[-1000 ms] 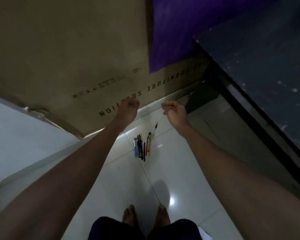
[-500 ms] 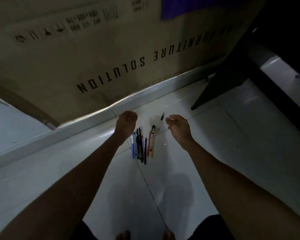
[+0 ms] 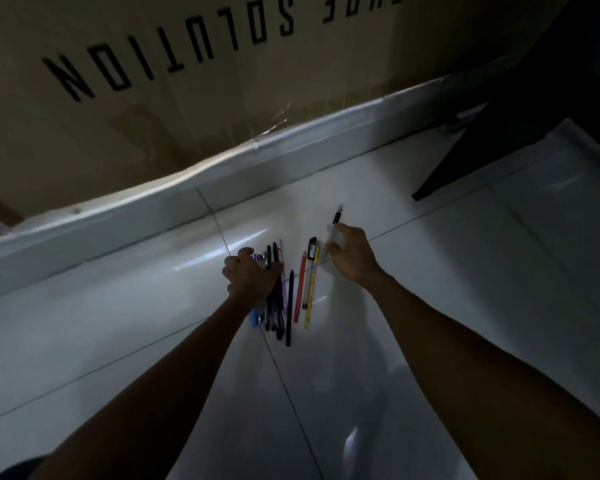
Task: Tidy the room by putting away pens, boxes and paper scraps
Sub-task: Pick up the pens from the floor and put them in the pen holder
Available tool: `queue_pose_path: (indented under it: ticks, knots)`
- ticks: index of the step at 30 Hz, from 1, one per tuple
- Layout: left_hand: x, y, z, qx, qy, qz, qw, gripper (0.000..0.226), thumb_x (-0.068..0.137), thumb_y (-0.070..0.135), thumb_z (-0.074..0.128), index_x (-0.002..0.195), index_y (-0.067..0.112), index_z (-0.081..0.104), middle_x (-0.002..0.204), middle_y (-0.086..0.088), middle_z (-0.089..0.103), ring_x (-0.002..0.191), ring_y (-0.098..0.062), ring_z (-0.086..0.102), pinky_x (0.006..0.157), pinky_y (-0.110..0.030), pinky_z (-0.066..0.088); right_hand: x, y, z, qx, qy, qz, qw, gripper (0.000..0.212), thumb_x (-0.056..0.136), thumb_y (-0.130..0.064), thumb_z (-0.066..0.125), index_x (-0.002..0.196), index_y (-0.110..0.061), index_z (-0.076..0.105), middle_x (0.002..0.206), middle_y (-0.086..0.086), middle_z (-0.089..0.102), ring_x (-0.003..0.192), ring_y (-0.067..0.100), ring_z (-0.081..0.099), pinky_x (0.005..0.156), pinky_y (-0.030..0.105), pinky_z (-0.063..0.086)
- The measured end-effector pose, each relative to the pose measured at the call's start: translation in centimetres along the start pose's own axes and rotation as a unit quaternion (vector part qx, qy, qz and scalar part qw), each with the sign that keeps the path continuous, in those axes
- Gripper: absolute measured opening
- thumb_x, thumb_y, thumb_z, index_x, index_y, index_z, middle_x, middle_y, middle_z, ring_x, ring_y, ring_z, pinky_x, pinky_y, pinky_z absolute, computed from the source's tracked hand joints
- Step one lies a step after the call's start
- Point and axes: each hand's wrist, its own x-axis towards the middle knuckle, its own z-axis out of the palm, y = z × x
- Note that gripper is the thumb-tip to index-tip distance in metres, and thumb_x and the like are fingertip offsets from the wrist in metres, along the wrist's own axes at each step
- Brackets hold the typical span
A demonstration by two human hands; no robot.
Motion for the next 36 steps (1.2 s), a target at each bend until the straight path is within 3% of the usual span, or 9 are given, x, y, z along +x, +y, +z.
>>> queue_pose_path:
  ticks: [4, 6, 14, 21, 25, 32, 36]
  knots:
    - [0.7, -1.2, 2.1, 0.067, -0.004, 0.005, 0.998, 0.101, 0.068, 0.055, 0.076, 0.142, 0.01, 0.024, 0.137, -0.018, 0.027, 0.129, -0.036, 0.028, 0.103, -0.048, 0.033, 1.8, 2.1, 1.0, -0.13, -0.022, -0.041, 0.99, 0.052, 0.1, -0.026, 0.04, 0.15, -0.018, 0.026, 0.156, 0.007, 0.018, 0.14, 0.028, 0.023, 0.114, 0.033, 0.017]
    - [1.3, -1.4, 2.5, 0.088, 0.004, 0.0, 0.996, 0.106, 0.063, 0.056, 0.079, 0.141, 0.011, 0.023, 0.136, -0.017, 0.026, 0.127, -0.036, 0.029, 0.102, -0.05, 0.035, 2.7, 2.6, 1.3, -0.194, -0.025, -0.06, 0.979, 0.052, 0.1, -0.026, 0.037, 0.15, -0.018, 0.025, 0.157, 0.005, 0.018, 0.141, 0.029, 0.024, 0.114, 0.036, 0.019]
    - [2.7, -2.7, 3.1, 0.078, 0.038, 0.018, 0.996, 0.089, 0.075, 0.048, 0.073, 0.142, 0.017, 0.023, 0.137, -0.014, 0.029, 0.123, -0.035, 0.032, 0.099, -0.047, 0.034, 2.2, 3.0, 1.6, -0.227, 0.012, -0.077, 0.971, 0.064, 0.091, -0.011, 0.053, 0.149, -0.021, 0.028, 0.156, 0.0, 0.021, 0.13, 0.031, 0.031, 0.103, 0.04, 0.038]
    - [3.0, -3.4, 3.6, 0.067, 0.062, 0.011, 0.996, 0.074, 0.083, 0.043, 0.065, 0.141, 0.019, 0.027, 0.136, -0.013, 0.032, 0.123, -0.033, 0.033, 0.099, -0.047, 0.032, 3.0, 4.1, 2.0, -0.265, -0.013, -0.087, 0.96, 0.061, 0.09, -0.038, 0.04, 0.149, -0.029, 0.027, 0.157, -0.005, 0.022, 0.138, 0.025, 0.03, 0.097, 0.042, 0.041]
    - [3.1, -2.8, 3.6, 0.069, 0.061, -0.005, 0.996, 0.072, 0.083, 0.042, 0.065, 0.141, 0.02, 0.026, 0.136, -0.011, 0.032, 0.122, -0.032, 0.034, 0.099, -0.048, 0.033, 3.6, 4.2, 1.8, -0.28, -0.031, -0.074, 0.957, 0.061, 0.091, -0.041, 0.042, 0.149, -0.034, 0.024, 0.158, -0.006, 0.02, 0.14, 0.024, 0.028, 0.096, 0.044, 0.043]
    - [3.4, -2.4, 3.5, 0.073, 0.046, -0.018, 0.996, 0.066, 0.088, 0.039, 0.059, 0.141, 0.02, 0.024, 0.135, -0.011, 0.03, 0.122, -0.032, 0.033, 0.1, -0.048, 0.032, 4.0, 4.7, 2.2, -0.282, -0.035, -0.06, 0.957, 0.071, 0.081, -0.063, 0.02, 0.148, -0.041, 0.022, 0.158, -0.01, 0.02, 0.141, 0.022, 0.027, 0.097, 0.041, 0.041]
    - [2.8, -1.2, 3.5, 0.075, 0.053, -0.01, 0.996, 0.06, 0.093, 0.032, 0.053, 0.142, 0.014, 0.024, 0.135, -0.015, 0.032, 0.119, -0.033, 0.036, 0.097, -0.043, 0.036, 3.3, 4.2, 2.0, -0.271, -0.037, -0.054, 0.96, 0.067, 0.084, -0.051, 0.033, 0.148, -0.034, 0.028, 0.157, -0.007, 0.023, 0.141, 0.023, 0.029, 0.099, 0.041, 0.04]
